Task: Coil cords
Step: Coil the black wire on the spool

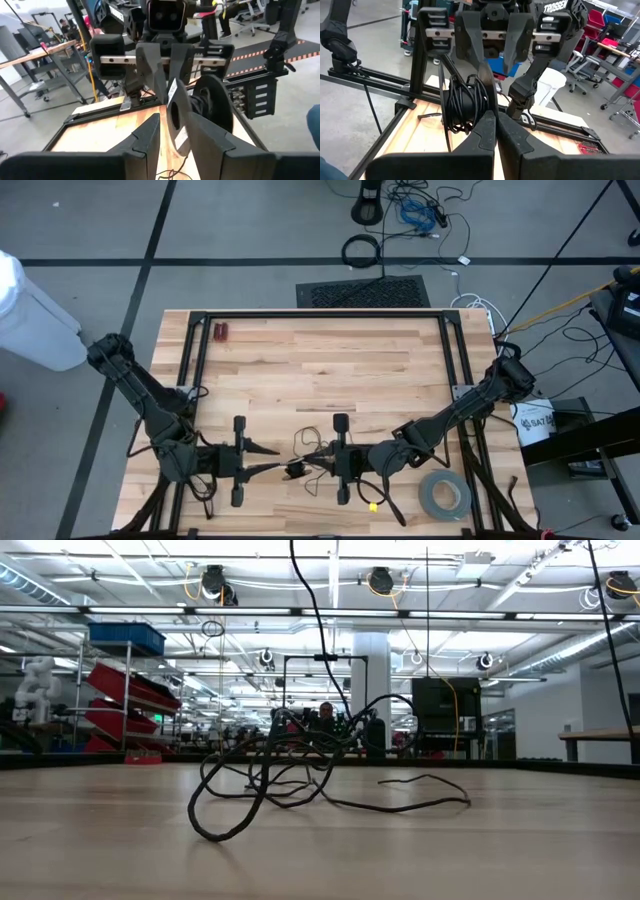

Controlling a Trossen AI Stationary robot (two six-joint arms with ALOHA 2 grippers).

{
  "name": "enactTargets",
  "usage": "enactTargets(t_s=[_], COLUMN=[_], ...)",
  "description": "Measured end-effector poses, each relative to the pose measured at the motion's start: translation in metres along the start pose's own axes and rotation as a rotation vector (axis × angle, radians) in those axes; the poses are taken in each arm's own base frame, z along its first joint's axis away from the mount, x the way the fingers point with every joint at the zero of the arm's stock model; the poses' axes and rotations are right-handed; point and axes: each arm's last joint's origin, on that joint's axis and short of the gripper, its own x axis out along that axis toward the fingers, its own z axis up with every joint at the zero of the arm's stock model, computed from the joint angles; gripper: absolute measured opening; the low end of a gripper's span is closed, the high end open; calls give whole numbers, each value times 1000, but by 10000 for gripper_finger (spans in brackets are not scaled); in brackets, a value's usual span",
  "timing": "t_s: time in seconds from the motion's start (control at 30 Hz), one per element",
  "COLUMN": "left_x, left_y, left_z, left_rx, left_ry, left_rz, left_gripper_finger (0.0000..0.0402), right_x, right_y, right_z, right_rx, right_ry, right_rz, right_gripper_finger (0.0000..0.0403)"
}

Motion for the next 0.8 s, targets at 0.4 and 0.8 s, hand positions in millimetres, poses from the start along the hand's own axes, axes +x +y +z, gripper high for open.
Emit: enactTargets(t_s=[0.4, 0.8], left_x=[-3, -3], left_y=[-3, -3], left_z=[1, 1], left_rx=[-7, -12], left_ry=[-5, -7], left_rz=[-17, -15], left_gripper_finger=[107, 107], right_x=[-3, -7], right_y=[-3, -8], right_z=[1, 6], right_rx=[9, 10], right_ry=[15, 15], right_rz=[-107, -125], right_gripper_finger=[0, 0])
